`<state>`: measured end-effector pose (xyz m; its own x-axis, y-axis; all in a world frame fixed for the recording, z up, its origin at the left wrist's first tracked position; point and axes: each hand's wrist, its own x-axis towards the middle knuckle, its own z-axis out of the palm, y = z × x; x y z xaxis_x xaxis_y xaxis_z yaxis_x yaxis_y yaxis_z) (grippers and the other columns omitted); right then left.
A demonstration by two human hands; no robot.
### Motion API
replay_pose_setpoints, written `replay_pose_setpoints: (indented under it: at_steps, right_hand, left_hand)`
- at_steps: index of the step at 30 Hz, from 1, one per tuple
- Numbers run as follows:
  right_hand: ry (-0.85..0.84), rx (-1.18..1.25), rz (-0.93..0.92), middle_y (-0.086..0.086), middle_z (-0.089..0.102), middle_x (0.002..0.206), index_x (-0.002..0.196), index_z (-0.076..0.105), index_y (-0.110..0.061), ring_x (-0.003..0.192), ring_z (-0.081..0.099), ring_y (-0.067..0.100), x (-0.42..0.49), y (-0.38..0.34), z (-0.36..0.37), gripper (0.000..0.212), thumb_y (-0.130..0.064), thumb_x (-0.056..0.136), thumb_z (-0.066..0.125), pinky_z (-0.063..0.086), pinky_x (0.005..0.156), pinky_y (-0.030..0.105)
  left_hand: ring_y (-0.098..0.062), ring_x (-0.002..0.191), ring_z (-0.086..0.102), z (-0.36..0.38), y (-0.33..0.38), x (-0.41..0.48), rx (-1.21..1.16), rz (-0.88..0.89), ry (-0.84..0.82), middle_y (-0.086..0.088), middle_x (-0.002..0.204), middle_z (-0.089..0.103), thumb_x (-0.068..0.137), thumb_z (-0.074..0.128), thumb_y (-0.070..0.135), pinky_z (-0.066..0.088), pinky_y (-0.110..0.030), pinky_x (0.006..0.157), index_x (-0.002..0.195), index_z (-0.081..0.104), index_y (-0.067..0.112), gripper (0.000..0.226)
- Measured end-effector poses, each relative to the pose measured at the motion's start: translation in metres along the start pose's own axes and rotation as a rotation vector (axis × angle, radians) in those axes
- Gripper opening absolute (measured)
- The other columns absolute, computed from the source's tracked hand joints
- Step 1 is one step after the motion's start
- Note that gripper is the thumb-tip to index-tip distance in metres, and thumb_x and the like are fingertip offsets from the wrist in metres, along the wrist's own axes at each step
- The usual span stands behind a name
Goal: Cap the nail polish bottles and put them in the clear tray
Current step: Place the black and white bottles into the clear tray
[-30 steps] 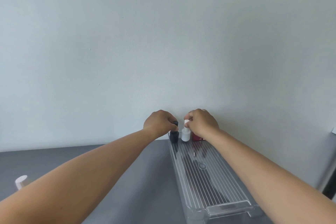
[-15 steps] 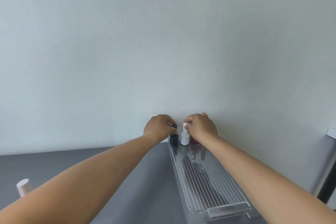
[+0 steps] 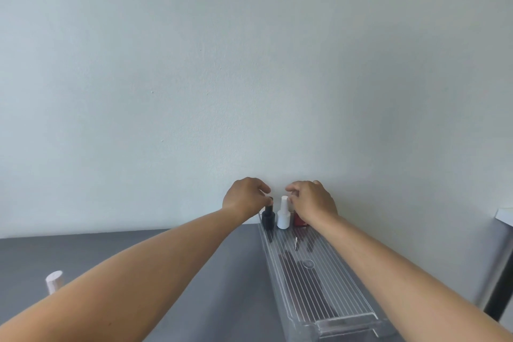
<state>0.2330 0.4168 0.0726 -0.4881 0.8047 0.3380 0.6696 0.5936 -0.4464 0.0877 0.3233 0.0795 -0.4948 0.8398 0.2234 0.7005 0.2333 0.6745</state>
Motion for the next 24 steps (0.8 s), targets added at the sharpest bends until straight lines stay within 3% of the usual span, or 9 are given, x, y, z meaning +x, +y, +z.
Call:
replay_pose_setpoints:
  at_steps: [5,7,11,14,16,18,24]
  right_hand:
    - [0.070,0.117,0.009,0.000,0.063,0.121,0.111,0.069,-0.030,0.106,0.061,0.018,-0.016,-0.015,-0.023,0.023,-0.025,0.096,0.052,0.048,0.090,0.032]
    - [0.093,0.213,-0.017,-0.005,0.068,0.113,0.104,0.072,-0.029,0.103,0.061,0.014,-0.027,-0.027,-0.034,0.021,-0.023,0.095,0.054,0.048,0.085,0.029]
    - [0.118,0.478,-0.072,-0.014,0.071,0.088,0.089,0.073,-0.031,0.091,0.065,0.010,-0.062,-0.059,-0.055,0.021,-0.017,0.092,0.057,0.046,0.072,0.022]
    - [0.107,0.586,-0.104,-0.015,0.072,0.082,0.079,0.073,-0.032,0.090,0.067,0.007,-0.094,-0.086,-0.059,0.017,-0.021,0.087,0.061,0.048,0.084,0.028]
    - [0.087,0.647,-0.129,-0.016,0.072,0.079,0.077,0.074,-0.030,0.085,0.066,0.001,-0.114,-0.104,-0.057,0.016,-0.022,0.086,0.064,0.043,0.081,0.019]
    - [0.061,0.664,-0.144,-0.019,0.071,0.073,0.076,0.075,-0.028,0.071,0.063,-0.007,-0.134,-0.122,-0.051,0.014,-0.023,0.086,0.065,0.039,0.067,0.008]
    - [-0.084,0.696,-0.153,-0.014,0.071,0.074,0.075,0.073,-0.026,0.077,0.067,0.010,-0.177,-0.168,-0.014,0.014,-0.023,0.086,0.065,0.050,0.066,0.027]
  left_hand:
    - [-0.012,0.104,0.066,-0.030,0.011,-0.018,-0.001,0.058,0.043,0.006,0.110,0.074,0.087,0.072,0.024,0.055,-0.033,0.093,0.105,0.076,0.023,0.019]
    - [-0.010,0.102,0.067,-0.046,0.014,-0.031,-0.026,0.081,0.063,0.009,0.107,0.075,0.088,0.070,0.025,0.056,-0.033,0.091,0.100,0.076,0.025,0.014]
    - [-0.003,0.095,0.067,-0.081,0.018,-0.068,-0.124,0.123,0.127,0.016,0.097,0.074,0.088,0.069,0.029,0.054,-0.026,0.077,0.090,0.076,0.031,0.008]
    - [0.011,0.074,0.062,-0.110,0.013,-0.105,-0.189,0.149,0.181,0.024,0.083,0.072,0.087,0.070,0.031,0.044,-0.016,0.063,0.088,0.078,0.032,0.008]
    - [0.016,0.066,0.059,-0.130,0.003,-0.129,-0.201,0.152,0.209,0.033,0.075,0.070,0.087,0.070,0.032,0.041,-0.013,0.059,0.087,0.078,0.032,0.008]
    - [0.017,0.065,0.057,-0.148,-0.014,-0.155,-0.203,0.139,0.230,0.041,0.074,0.066,0.088,0.069,0.033,0.040,-0.014,0.058,0.087,0.077,0.033,0.009]
    - [0.011,0.083,0.063,-0.193,-0.085,-0.218,-0.195,0.033,0.269,0.037,0.087,0.070,0.089,0.068,0.031,0.046,-0.018,0.072,0.086,0.076,0.037,0.011]
